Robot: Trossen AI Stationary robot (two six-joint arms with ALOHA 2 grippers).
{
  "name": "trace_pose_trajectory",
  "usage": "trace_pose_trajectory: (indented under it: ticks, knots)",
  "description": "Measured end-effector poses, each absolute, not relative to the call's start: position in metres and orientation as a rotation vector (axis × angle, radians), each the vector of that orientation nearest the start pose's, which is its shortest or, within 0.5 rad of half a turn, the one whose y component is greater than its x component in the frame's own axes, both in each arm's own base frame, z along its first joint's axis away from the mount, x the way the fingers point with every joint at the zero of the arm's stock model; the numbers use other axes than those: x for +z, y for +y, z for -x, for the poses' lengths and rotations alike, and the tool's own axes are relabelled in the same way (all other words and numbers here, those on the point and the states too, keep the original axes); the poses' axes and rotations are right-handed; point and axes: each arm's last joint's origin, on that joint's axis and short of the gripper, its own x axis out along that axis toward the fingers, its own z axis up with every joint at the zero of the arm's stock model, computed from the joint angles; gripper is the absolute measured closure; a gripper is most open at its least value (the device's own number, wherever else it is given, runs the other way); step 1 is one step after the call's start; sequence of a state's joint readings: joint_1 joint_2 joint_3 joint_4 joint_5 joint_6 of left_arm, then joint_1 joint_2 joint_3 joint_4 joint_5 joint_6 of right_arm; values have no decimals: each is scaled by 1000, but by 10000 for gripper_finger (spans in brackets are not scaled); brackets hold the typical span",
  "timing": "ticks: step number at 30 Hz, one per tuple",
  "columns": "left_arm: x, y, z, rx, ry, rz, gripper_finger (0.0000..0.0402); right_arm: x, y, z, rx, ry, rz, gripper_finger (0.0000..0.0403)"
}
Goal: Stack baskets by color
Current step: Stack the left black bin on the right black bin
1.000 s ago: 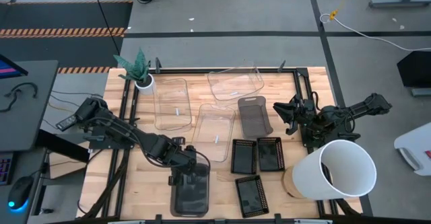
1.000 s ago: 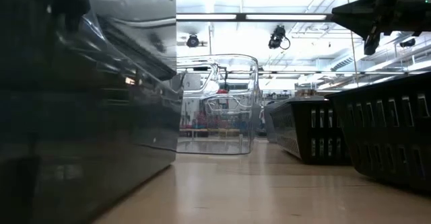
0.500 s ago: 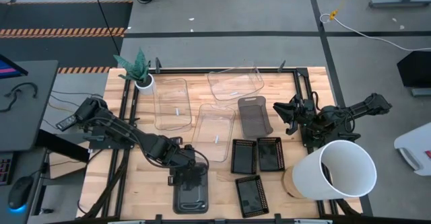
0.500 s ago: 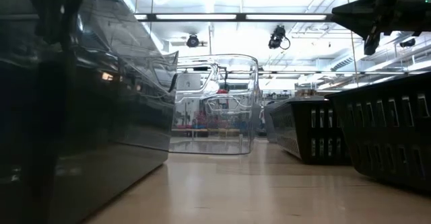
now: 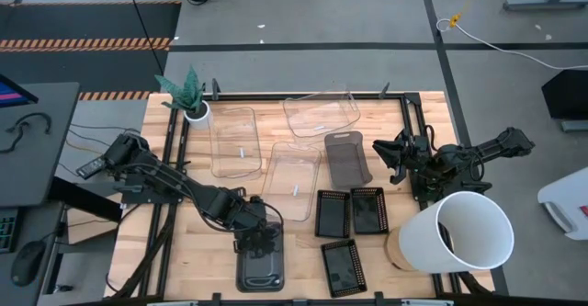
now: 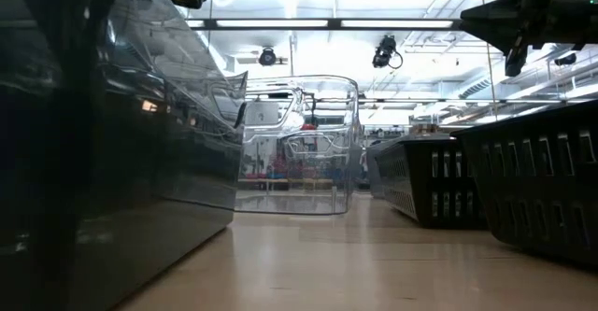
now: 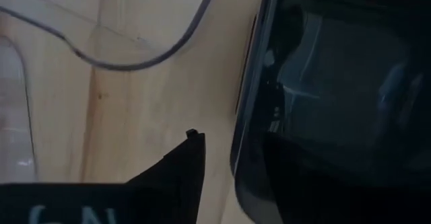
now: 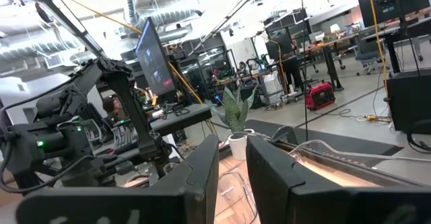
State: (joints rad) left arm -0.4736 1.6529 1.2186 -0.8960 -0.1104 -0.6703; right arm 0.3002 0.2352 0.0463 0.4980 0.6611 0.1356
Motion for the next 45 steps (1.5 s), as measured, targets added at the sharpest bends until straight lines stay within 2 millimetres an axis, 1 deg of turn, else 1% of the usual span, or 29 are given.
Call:
trace_pose_trajectory:
  ticks: [3,8,10,19,26,31,34,38,45]
  knots:
    - [217,-142,-284,132,1304,185,257,206,13,-102,-339,-300,-277,320]
    - [200,-141,-288,145,1396,181,273,206,13,-102,-339,-302,-278,320]
    - [196,-141,-288,141,1428,189,279,206,13,-102,-339,-301,-278,320]
    - [195,-133,-272,220,1595,149,300,206,13,-102,-339,-301,-278,320]
    - [197,-136,-256,261,1716,62,319,206,13,-102,-339,-302,-278,320]
    - [199,-140,-247,260,1752,23,328,206,13,-102,-339,-301,-278,320]
    - [203,-142,-243,254,1751,7,324,206,13,-102,-339,-301,-278,321]
    - [211,-141,-237,257,1748,-3,304,206,13,-102,-339,-301,-278,320]
    - [221,-139,-234,258,1701,34,277,206,13,-102,-339,-301,-278,320]
